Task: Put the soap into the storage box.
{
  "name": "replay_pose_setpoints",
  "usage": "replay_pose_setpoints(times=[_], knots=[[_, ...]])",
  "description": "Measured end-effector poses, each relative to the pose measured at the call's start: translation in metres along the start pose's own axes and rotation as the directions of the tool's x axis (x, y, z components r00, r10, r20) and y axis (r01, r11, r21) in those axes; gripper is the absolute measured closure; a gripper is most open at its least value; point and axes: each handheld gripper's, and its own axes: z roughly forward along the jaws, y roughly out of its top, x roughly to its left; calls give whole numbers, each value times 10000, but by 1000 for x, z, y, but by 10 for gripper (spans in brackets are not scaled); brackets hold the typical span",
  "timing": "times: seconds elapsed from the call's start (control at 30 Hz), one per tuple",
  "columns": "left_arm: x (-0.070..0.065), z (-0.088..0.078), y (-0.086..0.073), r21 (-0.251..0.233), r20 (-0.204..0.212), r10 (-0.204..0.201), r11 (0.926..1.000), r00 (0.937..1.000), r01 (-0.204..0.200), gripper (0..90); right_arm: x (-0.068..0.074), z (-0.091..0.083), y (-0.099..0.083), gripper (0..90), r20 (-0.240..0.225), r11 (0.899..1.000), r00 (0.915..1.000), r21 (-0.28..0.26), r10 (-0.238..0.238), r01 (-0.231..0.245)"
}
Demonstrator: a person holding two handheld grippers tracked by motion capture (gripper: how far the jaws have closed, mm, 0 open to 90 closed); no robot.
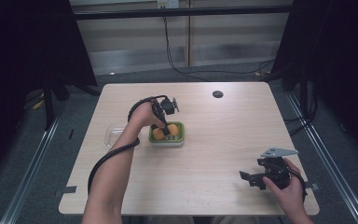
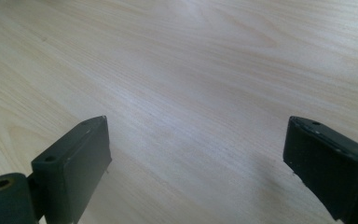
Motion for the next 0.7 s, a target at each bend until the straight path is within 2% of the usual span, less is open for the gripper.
replay_pose_setpoints(times=[0.03,0.1,0.13,0.2,0.23,0.4,0.43,0.5,0.57,0.6,0.63,0.7], knots=[[0,-1,0,-35,-158,-49,10000,9999,48,450,0,0,0,72,5,10000,10000,-2,2,-2],[1,-1,-1,-164,-143,-181,9997,9997,178,408,0,0,0,72,-37,10000,10000,6,-14,14],[2,-3,-2,-74,-11,-226,9997,9997,226,410,1,-1,0,72,-13,10000,10000,4,0,0],[1,-2,-4,-247,-140,-352,9991,9993,349,405,1,-1,0,72,-20,10000,10000,9,-16,16],[1,-3,-4,-247,-3,-425,9988,9991,425,400,1,-1,0,72,-11,10000,10000,7,-12,12],[-1,-11,-6,-418,14,-619,9972,9981,619,381,1,-1,0,72,-3,10000,10000,-1,-26,26],[0,-14,-6,-359,50,-545,9979,9985,547,373,1,-1,0,72,13,10000,10000,-10,-54,54],[-2,-15,-7,-627,23,-805,9948,9968,804,358,2,-1,1,72,30,10000,10000,6,-14,14],[-1,-18,-8,-532,75,-883,9947,9961,886,322,3,-1,1,72,37,10000,10000,-5,7,-7],[-2,-18,-8,-550,120,-967,9937,9952,972,306,3,-1,1,72,9,10000,10000,-5,1,-1],[-3,-18,-9,-764,133,-1188,9899,9928,1195,295,3,-1,1,72,-17,10000,10000,-29,-10,10],[-3,-19,-10,-720,213,-1284,9889,9915,1296,282,3,-1,1,72,-11,10000,10000,-28,-12,12]])
